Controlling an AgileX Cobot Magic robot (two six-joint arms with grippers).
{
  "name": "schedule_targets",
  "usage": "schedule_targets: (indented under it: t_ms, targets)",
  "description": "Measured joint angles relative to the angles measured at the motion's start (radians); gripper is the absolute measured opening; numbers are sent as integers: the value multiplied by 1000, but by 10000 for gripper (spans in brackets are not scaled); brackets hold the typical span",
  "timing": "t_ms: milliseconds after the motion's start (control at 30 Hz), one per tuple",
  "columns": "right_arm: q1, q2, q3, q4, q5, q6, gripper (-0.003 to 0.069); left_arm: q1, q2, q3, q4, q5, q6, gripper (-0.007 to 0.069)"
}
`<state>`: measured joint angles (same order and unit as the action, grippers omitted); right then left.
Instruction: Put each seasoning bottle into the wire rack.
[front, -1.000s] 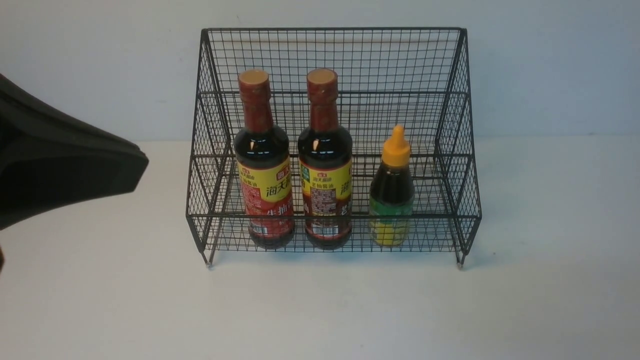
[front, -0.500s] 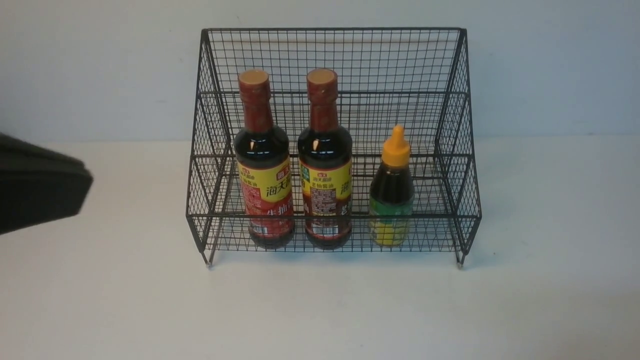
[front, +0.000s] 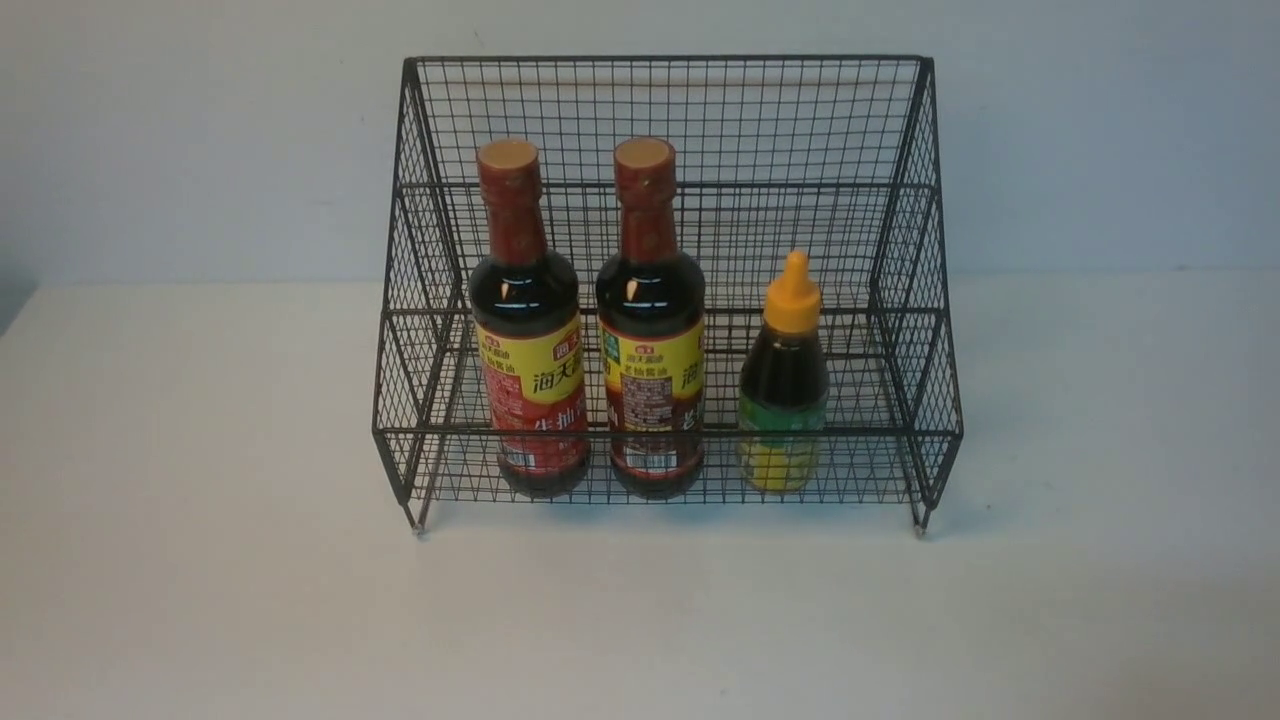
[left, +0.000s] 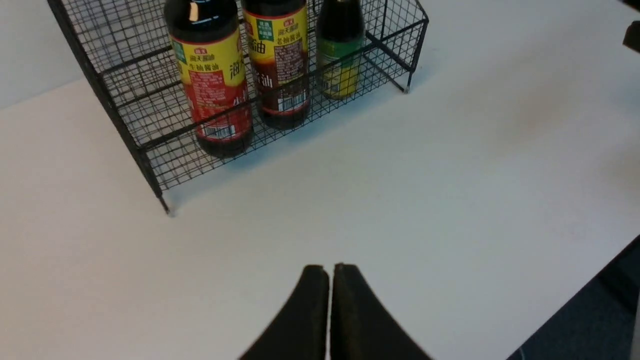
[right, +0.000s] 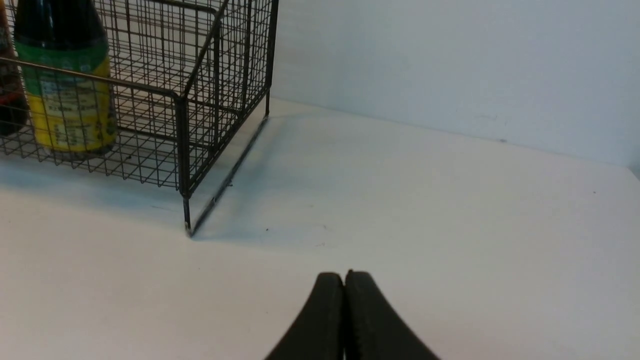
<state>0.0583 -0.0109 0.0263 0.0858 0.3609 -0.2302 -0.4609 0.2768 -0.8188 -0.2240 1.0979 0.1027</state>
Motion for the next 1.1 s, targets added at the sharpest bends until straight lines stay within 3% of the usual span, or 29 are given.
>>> schedule_targets:
  t_ms: [267,400,633,1100]
  targets:
    - [-1,0,0,0,0,90,-15,0,-225,293,-57,-303,-7,-5]
    - [-1,0,0,0,0,121,-15,0,-238,364,-95,-388,-10,-5]
    - [-1,0,0,0,0,128,-15,0,-238,477,-135,-685,-11,-5]
    - [-1,0,0,0,0,128,-15,0,-238,514,-147,-717,-10,-5]
